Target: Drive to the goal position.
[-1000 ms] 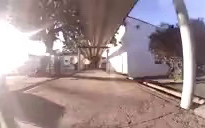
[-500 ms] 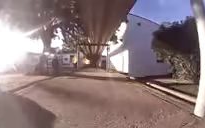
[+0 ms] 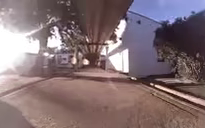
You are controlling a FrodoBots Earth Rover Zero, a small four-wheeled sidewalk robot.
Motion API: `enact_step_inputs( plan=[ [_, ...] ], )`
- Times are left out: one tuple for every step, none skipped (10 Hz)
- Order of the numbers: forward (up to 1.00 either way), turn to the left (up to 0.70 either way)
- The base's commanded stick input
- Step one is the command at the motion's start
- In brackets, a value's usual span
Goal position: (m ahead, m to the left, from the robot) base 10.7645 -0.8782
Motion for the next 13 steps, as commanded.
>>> enact_step_inputs(
  plan=[
    [0.70,0.00],
    [0.70,0.00],
    [0.70,0.00],
    [0.70,0.00],
    [0.70,0.00],
    [0.70,0.00],
    [0.70,0.00],
    [0.70,0.00],
    [0.70,0.00],
    [0.70,0.00],
    [0.70,0.00],
    [0.70,0.05],
    [0.70,0.11]
  ],
)
